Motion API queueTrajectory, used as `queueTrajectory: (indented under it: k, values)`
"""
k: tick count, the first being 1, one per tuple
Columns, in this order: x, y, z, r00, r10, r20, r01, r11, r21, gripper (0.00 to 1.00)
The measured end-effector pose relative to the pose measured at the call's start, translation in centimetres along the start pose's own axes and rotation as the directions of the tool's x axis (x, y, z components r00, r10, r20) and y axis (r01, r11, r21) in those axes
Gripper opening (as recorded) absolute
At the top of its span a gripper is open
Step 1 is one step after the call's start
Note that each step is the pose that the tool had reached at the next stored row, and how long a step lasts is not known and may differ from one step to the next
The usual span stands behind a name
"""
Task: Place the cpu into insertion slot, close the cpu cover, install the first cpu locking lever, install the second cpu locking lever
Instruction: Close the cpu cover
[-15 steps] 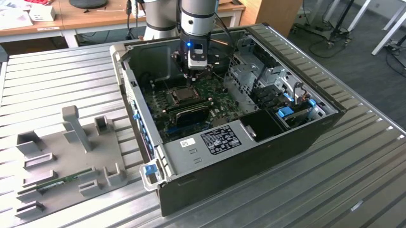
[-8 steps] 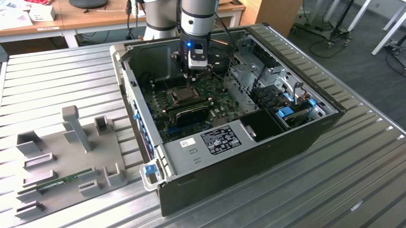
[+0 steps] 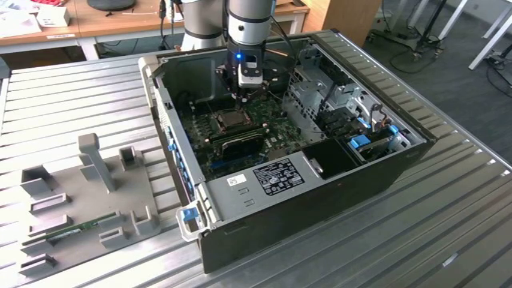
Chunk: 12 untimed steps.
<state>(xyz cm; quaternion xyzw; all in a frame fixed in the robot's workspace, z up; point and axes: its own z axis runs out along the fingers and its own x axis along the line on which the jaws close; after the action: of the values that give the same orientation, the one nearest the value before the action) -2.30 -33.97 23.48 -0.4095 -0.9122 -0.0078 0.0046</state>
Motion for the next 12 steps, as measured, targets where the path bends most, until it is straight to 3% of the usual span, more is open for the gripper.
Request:
queueTrajectory:
  k: [12]
  values:
    - [0.00,0.00,0.00,1.0000,-0.008,-0.0001,0.008,1.0000,0.0001,0.10]
